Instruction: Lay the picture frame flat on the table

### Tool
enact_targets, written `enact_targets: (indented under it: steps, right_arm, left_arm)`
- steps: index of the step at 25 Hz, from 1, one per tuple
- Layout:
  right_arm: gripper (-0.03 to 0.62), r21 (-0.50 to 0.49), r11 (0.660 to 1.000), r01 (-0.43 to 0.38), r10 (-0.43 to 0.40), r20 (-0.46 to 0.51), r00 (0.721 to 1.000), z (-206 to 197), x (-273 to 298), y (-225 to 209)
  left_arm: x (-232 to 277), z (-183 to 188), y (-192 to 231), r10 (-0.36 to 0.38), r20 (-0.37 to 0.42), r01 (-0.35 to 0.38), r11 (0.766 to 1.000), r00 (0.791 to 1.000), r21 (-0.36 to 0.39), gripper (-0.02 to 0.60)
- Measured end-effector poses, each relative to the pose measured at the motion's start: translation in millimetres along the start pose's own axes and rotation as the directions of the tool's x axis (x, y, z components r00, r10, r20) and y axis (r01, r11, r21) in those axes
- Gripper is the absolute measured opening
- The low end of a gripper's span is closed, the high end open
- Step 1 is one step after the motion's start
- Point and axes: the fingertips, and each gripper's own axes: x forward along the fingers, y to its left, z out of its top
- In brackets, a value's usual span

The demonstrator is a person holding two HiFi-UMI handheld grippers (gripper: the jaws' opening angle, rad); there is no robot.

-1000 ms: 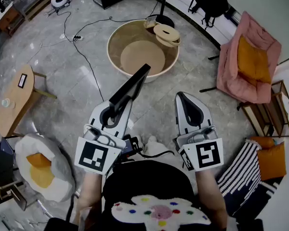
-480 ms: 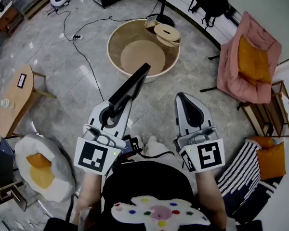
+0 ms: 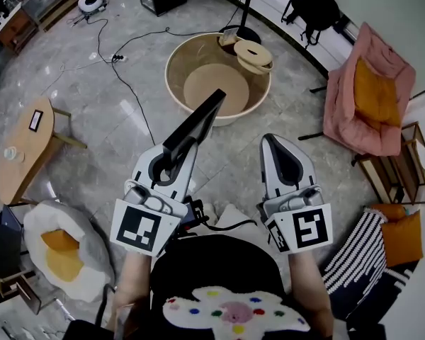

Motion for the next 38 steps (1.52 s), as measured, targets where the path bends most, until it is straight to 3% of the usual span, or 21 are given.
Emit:
enact_targets:
  steps: [8,17,38]
  right_arm:
    - [0.034,-0.006,1.0,0.013,-0.013,-0.008,1.0,0,2,12]
    - [0.034,-0.013,1.0,0.001,-0.001,-0.008,1.0,-3,29,-10]
    - [0.034,0.01,0.994,-0.106,0.106,-0.02,0.994,-6,178,-149]
  left_arm:
    - [-4,-1,10,-0.008,0.019,0.008,1.0,1.0,-0.011,0.023]
    - [23,-1,26,0.012,0.025,-0.011,1.0,1.0,-0.016,0.023]
    - [187,20,98,0.109,0.008,-0.108,0.994,0.994,-0.033,0.023]
